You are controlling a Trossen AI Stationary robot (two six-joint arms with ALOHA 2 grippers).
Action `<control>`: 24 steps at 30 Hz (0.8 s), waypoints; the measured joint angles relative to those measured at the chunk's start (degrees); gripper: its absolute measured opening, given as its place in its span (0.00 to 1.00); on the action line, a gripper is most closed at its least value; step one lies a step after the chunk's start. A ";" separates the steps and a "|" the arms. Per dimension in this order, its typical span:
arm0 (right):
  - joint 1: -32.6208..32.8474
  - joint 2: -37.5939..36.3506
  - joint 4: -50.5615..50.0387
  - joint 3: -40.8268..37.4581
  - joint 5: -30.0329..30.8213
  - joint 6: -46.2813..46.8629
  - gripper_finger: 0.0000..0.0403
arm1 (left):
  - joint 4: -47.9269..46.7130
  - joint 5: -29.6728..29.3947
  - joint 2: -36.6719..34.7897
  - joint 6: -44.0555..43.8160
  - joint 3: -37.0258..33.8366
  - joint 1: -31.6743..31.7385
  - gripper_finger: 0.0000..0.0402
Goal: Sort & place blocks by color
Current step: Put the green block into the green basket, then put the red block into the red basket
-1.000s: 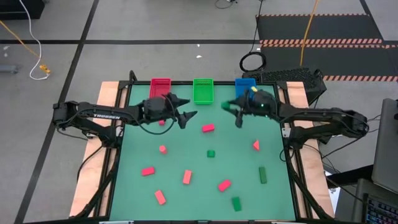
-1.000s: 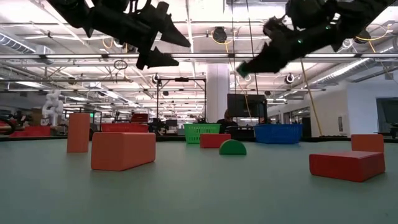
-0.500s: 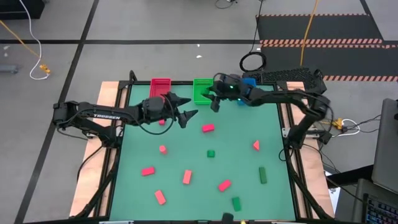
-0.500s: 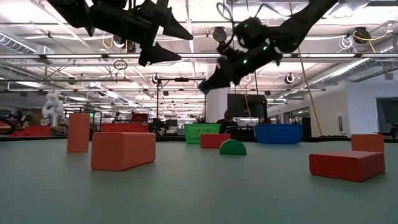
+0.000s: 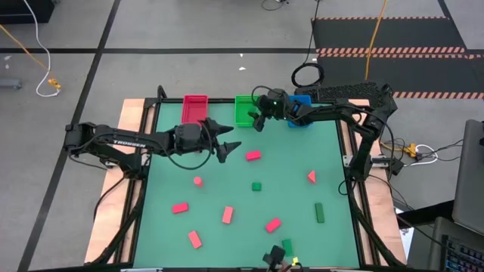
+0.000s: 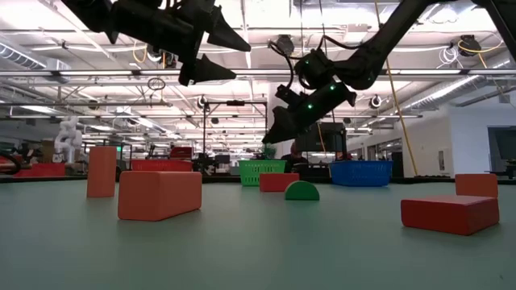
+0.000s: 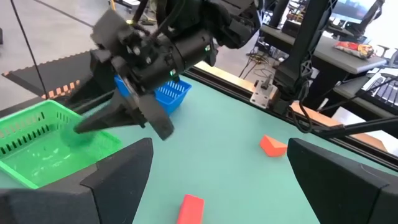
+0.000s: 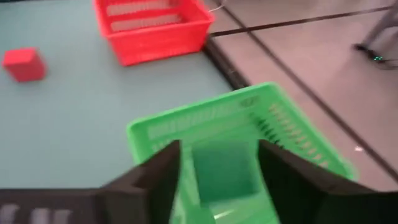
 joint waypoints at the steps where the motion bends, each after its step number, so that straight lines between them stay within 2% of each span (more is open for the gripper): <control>1: 0.02 0.00 0.46 0.07 1.30 0.03 0.65 | -0.01 -0.48 0.00 0.01 0.00 -0.11 0.93; 5: 0.08 0.11 -0.16 0.06 2.53 2.17 0.84 | -0.11 -0.96 0.00 0.02 0.00 -0.49 0.93; 9: 1.22 -1.98 -2.94 -0.05 2.38 4.03 0.92 | -1.46 -0.96 0.00 0.03 0.00 -0.48 0.93; 15: 5.93 -11.02 -9.88 0.04 -8.03 1.60 0.91 | -4.48 -1.09 0.00 0.60 0.00 -0.47 0.93; 20: 13.24 -13.77 -23.78 -0.05 -6.79 -4.79 0.87 | -2.88 -1.37 0.02 0.47 0.02 -0.01 0.93; 24: 16.92 -12.16 -25.52 -0.07 -4.94 -5.75 0.85 | -0.18 -1.40 0.02 -1.88 0.02 0.12 0.93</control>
